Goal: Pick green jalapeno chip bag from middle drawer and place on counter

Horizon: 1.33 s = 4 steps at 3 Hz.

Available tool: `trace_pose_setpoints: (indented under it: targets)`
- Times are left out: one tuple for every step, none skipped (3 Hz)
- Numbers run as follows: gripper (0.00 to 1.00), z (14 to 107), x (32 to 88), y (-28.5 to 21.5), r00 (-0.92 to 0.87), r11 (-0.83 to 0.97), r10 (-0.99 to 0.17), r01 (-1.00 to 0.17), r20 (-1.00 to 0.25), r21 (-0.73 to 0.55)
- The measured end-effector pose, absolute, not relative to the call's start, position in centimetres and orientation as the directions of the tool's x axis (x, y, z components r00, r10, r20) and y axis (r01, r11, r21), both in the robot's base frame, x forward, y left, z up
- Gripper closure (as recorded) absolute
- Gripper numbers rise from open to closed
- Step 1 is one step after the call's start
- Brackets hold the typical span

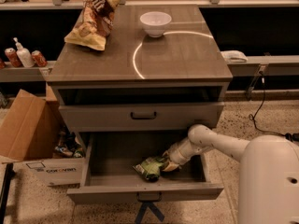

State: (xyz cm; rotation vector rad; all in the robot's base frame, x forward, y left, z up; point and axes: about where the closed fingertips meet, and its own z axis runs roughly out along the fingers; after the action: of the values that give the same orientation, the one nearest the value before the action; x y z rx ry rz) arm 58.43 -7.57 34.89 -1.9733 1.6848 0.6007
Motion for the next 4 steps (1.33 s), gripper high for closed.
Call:
trace_pose_setpoints:
  targets:
    - [1.00,34.9,58.4,-7.6,0.149,-0.132,-0.781,-0.989,-0.607,-0.072]
    - [1.00,36.6,56.8,-7.2,0.194,-0.152,-0.780,-0.981,-0.595,-0.121]
    - [1.00,42.1,53.5,-6.8,0.312,-0.201,-0.779,-0.946,-0.544,-0.255]
    - [1.00,44.6,51.4,-6.7,0.366,-0.232,-0.774,-0.923,-0.517,-0.307]
